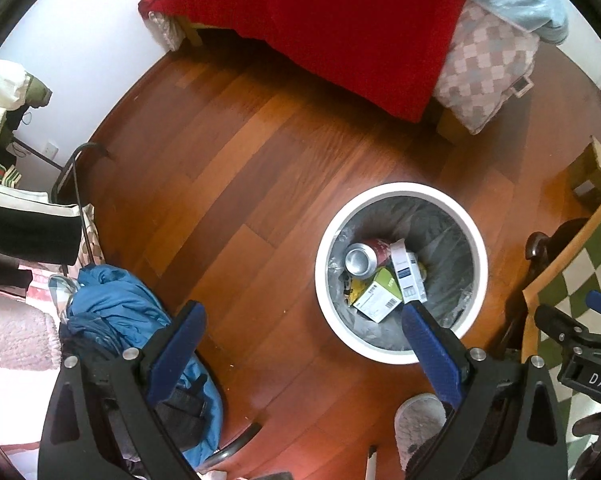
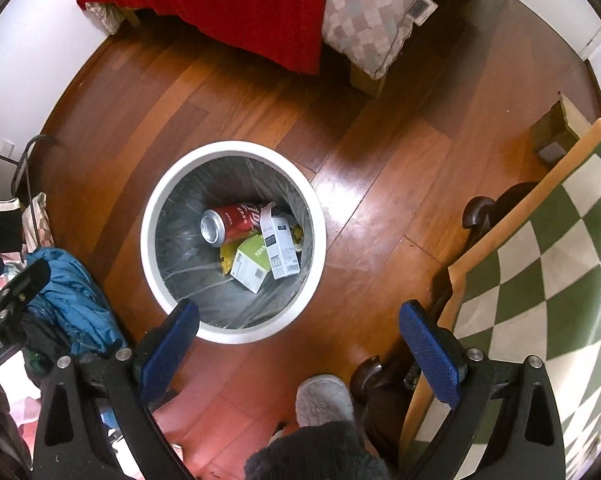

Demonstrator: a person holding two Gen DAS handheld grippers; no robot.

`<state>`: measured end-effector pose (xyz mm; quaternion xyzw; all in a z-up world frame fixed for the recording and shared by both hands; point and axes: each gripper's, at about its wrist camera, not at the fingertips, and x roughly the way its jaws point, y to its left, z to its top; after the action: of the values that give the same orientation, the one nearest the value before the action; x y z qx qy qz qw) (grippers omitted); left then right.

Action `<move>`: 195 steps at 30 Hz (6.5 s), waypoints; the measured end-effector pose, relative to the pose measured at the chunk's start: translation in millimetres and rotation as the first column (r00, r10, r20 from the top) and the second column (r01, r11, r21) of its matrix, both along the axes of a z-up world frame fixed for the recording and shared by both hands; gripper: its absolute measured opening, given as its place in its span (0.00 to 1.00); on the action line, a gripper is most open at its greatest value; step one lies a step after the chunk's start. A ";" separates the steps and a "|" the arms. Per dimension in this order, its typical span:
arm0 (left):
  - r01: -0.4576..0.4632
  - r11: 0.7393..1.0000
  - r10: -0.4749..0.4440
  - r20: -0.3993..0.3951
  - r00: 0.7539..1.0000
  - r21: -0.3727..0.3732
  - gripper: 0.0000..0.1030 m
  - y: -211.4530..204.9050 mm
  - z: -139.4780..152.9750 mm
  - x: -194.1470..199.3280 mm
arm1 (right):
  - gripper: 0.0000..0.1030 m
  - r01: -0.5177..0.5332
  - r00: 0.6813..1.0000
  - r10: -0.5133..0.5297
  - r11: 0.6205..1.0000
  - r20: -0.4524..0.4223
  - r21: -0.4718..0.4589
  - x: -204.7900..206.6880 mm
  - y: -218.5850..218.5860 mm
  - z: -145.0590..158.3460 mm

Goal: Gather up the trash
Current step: 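Move both tools back over the table, then grasp the clear plastic lid with the left gripper while the right grasps the paper wrapper, then carry the plastic lid and paper wrapper over the trash bin, then open both grippers to drop the lid and wrapper into the bin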

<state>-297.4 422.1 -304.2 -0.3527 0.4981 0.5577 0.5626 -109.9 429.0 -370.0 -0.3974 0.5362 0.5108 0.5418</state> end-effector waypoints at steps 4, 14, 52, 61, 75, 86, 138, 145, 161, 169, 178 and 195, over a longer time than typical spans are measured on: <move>0.006 1.000 -0.007 0.018 1.000 0.030 0.97 -18.9 22.5 1.2 | 0.98 0.015 1.000 -0.014 0.999 -0.014 0.045 5.8 -16.8 27.9; 0.008 0.990 -0.020 0.081 0.996 0.143 0.97 -70.1 90.6 -0.4 | 0.98 0.027 0.998 -0.014 0.981 -0.065 0.192 18.9 -81.5 118.6; 0.690 0.717 -0.697 0.148 0.702 0.100 0.97 -306.8 48.9 396.9 | 0.98 0.813 0.571 -0.813 0.542 -0.110 0.213 405.6 -553.0 143.7; 0.786 0.616 -0.788 0.059 0.613 0.051 0.99 -338.8 10.4 488.7 | 0.94 0.894 0.435 -0.890 0.410 -0.138 0.180 490.7 -598.1 89.5; 0.817 0.576 -0.817 -0.015 0.576 0.006 0.99 -342.9 -17.6 539.0 | 0.37 0.901 0.418 -0.896 0.388 -0.148 0.196 542.7 -565.0 29.7; 0.864 0.504 -0.864 0.023 0.503 0.020 0.99 -375.3 -4.0 608.3 | 0.14 0.893 0.397 -0.912 0.359 -0.101 0.272 546.8 -580.7 47.0; 0.622 0.673 -0.724 0.186 0.664 0.401 0.35 -221.9 197.5 440.1 | 0.12 0.662 0.686 -0.717 0.544 -0.124 0.516 423.5 -437.0 227.5; 0.527 0.733 -0.646 0.196 0.738 0.431 0.35 -174.6 213.6 358.1 | 0.12 0.568 0.792 -0.588 0.614 -0.163 0.547 356.4 -355.3 255.0; 0.154 0.976 -0.181 0.175 0.968 0.157 0.35 -34.1 72.3 118.3 | 0.12 0.304 0.940 -0.228 0.898 -0.255 0.317 138.1 -117.3 129.4; 0.022 0.999 -0.017 0.162 0.987 -0.027 0.35 15.4 -22.9 57.6 | 0.12 0.199 0.941 -0.165 0.976 -0.294 0.087 63.2 -36.8 7.2; -0.014 0.991 0.035 0.165 0.986 -0.131 0.35 34.3 -73.6 39.3 | 0.12 0.114 0.954 -0.127 0.991 -0.273 -0.063 28.3 16.3 -69.2; -0.035 0.982 0.069 0.182 0.981 -0.183 0.67 42.0 -87.6 29.9 | 0.40 0.026 0.968 -0.066 0.986 -0.244 -0.165 3.0 59.7 -109.8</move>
<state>-267.5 464.1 -391.8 -0.4659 0.4815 0.4894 0.5582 -106.9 488.7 -479.8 -0.3600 0.6482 0.4990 0.4485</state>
